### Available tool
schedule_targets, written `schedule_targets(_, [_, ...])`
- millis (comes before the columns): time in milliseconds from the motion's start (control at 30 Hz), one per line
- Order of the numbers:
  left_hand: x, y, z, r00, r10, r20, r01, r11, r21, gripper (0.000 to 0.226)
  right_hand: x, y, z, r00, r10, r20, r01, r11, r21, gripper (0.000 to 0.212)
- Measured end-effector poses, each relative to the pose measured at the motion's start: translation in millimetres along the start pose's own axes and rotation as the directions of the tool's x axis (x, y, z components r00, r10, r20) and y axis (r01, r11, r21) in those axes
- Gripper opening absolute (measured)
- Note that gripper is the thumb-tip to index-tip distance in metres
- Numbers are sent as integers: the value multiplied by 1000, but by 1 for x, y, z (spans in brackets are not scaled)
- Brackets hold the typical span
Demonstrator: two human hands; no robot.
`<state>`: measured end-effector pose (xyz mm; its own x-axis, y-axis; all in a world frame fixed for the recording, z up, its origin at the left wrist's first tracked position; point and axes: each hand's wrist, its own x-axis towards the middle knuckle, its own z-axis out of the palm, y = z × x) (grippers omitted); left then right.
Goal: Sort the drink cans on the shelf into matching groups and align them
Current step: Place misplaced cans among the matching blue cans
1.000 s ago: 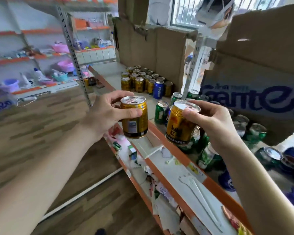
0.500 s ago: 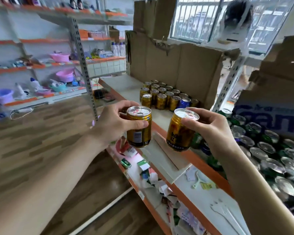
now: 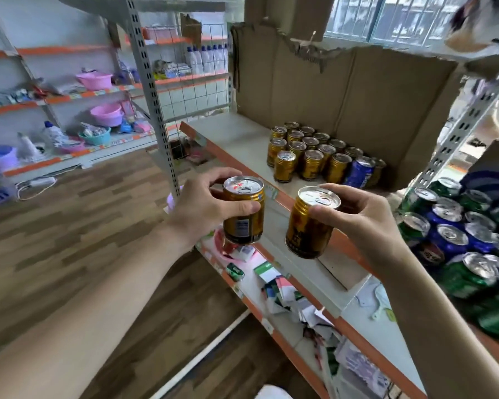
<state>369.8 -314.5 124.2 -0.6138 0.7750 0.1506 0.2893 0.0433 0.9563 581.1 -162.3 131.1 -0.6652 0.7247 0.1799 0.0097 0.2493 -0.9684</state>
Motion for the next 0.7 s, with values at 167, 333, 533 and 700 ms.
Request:
schedule_targets(167, [44,-16,-4,1000,-19,22,19,1000,-15,69,42,16,10,998,29,-55,-29,1000,-2,55])
schedule_targets(333, [104,-41,-8,998,-44,35,45,999,-28,60,94,44,18,995,49,-90,-52,998,-26,61])
schedule_targets(533, [195,-67,-1,992,-84,95,83,996,17,73,160,77,25,988,72,-135,-82,994,-68,62])
schedule_targets(700, [260,-86,18,988,-66,143,55,995,83,66,211,110,18,960,101,-261,-132,986,-104,63])
